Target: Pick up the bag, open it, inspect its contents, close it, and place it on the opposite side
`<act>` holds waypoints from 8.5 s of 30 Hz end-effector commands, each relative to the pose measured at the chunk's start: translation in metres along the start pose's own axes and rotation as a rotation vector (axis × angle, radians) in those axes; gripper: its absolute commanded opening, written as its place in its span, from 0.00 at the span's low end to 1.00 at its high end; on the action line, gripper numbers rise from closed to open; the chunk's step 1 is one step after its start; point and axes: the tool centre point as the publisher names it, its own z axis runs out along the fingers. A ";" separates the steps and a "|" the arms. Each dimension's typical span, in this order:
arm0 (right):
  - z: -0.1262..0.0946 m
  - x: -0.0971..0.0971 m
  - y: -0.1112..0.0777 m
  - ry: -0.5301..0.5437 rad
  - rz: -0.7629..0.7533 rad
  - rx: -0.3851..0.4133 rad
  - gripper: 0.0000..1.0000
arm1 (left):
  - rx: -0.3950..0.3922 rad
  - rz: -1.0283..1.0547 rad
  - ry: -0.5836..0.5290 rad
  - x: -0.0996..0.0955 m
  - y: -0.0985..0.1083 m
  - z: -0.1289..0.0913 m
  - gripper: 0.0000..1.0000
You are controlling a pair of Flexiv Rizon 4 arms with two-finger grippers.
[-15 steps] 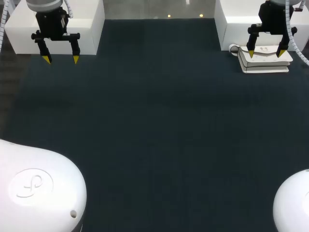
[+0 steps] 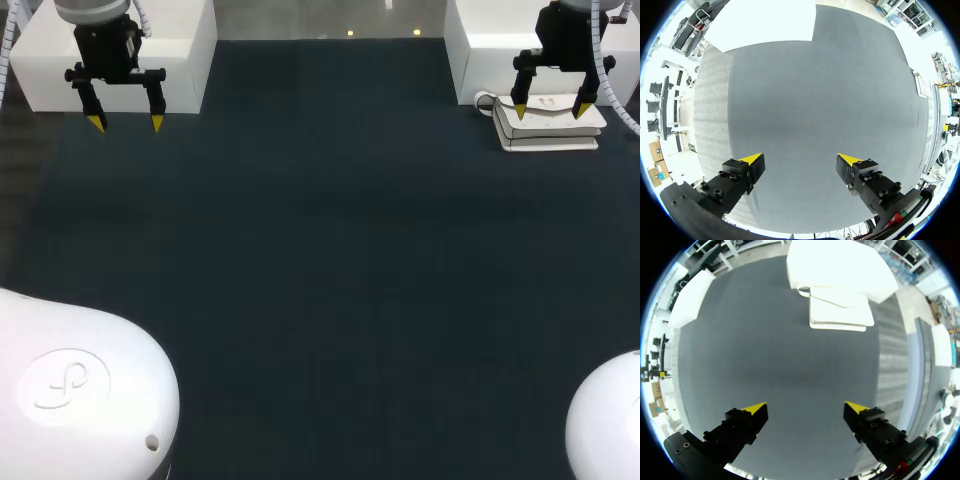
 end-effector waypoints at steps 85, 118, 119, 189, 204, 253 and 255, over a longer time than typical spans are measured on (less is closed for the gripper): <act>0.089 -0.193 0.142 0.268 0.040 0.043 1.00 | 0.549 1.398 0.454 0.083 -0.032 0.093 1.00; 0.146 -0.208 0.207 0.646 0.103 0.052 0.72 | 0.549 1.398 0.454 0.083 -0.032 0.093 1.00; 0.148 -0.207 0.207 0.650 0.103 0.054 0.71 | 0.549 1.398 0.454 0.083 -0.032 0.093 1.00; 0.156 -0.105 0.167 0.877 0.075 -0.061 0.00 | 0.549 1.398 0.454 0.083 -0.032 0.093 1.00; 0.160 -0.067 0.134 0.840 0.267 -0.220 0.00 | 0.549 1.398 0.454 0.083 -0.032 0.093 1.00; 0.158 0.031 0.053 0.981 0.445 -0.459 0.00 | 0.549 1.398 0.454 0.083 -0.032 0.093 1.00; 0.156 0.037 0.049 0.983 0.445 -0.459 0.00 | 0.549 1.398 0.454 0.083 -0.032 0.093 1.00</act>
